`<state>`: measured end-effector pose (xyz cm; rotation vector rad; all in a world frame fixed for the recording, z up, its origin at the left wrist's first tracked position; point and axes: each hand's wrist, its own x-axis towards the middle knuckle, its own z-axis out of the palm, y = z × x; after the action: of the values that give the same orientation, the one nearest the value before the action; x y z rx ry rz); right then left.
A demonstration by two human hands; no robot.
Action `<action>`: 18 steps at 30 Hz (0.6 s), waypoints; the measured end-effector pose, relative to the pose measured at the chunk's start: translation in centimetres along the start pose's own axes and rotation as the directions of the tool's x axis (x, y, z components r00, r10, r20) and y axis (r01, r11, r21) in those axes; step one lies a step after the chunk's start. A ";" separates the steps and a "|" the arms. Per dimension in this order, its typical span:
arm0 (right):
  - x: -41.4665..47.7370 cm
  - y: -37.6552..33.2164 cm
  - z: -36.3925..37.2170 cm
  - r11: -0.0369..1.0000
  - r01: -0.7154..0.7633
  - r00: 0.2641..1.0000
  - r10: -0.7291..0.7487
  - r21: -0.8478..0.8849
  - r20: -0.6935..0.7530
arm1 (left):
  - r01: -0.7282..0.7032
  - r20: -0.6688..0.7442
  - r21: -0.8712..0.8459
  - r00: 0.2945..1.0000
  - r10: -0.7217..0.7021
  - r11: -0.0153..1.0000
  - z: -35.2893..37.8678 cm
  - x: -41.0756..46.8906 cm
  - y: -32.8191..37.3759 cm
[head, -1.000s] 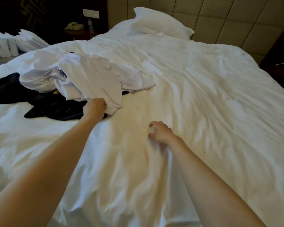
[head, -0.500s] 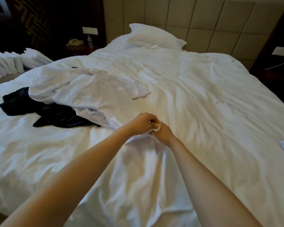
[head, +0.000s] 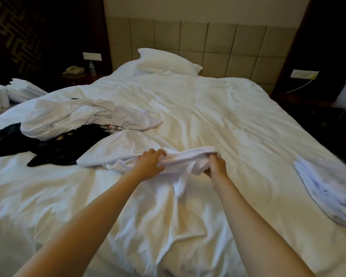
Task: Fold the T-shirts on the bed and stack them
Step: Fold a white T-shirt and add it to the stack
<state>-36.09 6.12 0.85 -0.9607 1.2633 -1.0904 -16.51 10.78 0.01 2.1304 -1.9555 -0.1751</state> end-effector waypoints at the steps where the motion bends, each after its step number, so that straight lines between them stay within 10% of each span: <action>1: -0.2 -0.2 -0.9 0.999 -0.018 1.000 0.019 0.030 -0.015 | 0.018 -0.013 0.027 1.000 -0.018 0.999 0.1 -0.1 0.2; 7: -1.7 -1.6 -7.0 1.000 0.009 0.990 -0.008 0.005 -0.138 | 0.017 -0.005 0.282 1.000 -0.016 0.959 1.0 -0.4 2.7; 11: -2.4 -1.4 -11.5 0.945 0.099 0.979 -0.149 -0.312 -0.141 | -0.002 0.033 0.361 0.999 -0.010 0.933 1.9 -0.9 4.3; 14: -3.4 -1.4 -13.5 0.640 0.103 0.978 -0.204 -0.761 -0.039 | -0.014 0.052 0.199 0.999 0.004 0.980 1.8 -0.7 6.0; 18: -5.0 -1.4 -13.8 0.249 0.079 0.990 0.097 -0.965 0.106 | -0.038 0.059 -0.134 0.997 0.046 0.990 0.9 -0.8 9.2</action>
<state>-49.86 11.11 2.22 -1.9226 1.8335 -0.0085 -25.67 10.80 1.45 2.0204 -1.9614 -0.3574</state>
